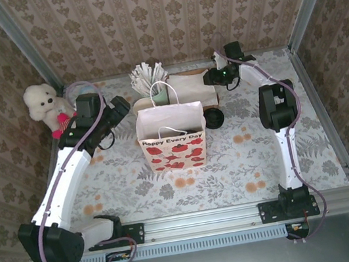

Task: Pack the takeout coffee

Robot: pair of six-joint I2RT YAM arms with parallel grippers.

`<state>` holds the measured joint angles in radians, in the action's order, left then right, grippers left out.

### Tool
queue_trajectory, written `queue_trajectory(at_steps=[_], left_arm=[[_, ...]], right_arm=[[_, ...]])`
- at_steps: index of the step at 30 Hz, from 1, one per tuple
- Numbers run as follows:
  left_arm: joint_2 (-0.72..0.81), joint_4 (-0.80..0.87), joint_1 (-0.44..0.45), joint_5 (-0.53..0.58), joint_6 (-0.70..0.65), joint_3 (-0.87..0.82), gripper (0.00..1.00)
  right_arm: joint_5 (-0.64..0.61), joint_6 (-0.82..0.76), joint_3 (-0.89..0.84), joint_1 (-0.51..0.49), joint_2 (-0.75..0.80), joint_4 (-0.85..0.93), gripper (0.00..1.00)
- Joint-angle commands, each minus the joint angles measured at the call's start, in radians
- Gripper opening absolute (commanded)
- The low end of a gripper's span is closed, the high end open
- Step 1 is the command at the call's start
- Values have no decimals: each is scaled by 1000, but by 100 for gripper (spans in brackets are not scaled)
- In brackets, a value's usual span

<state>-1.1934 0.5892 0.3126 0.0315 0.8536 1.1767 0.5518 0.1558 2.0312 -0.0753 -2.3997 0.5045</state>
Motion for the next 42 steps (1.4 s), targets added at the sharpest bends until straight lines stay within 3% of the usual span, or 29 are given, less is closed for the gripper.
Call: queue_trajectory(at_steps=[1,4,10,14,22,31,38,42], left_arm=[[10,-7,-6,17,7,23,100],[25,1,-6,26,3,15,100],[46,-1,-10,60,-5,0,100],[19,-8,-19,34,-15,29,100],[18,-1,-22,7,-19,49,100],[31,-23,-22,-94,-91,74,100],[102,-48,-22,-181,-315,107,100],[147,-170,-14,-373,-495,119,100]], right_arm=[[-10,29,50,-8,-31,23,47],[-20,30,67,-11,-40,27,44],[-56,4,62,-36,-11,28,10],[-76,28,12,-42,72,-34,0],[-113,78,-134,-44,275,-149,0],[-115,108,-362,-44,526,-287,0],[-113,80,-507,-52,799,-358,0],[-96,16,-531,-76,949,-319,0]])
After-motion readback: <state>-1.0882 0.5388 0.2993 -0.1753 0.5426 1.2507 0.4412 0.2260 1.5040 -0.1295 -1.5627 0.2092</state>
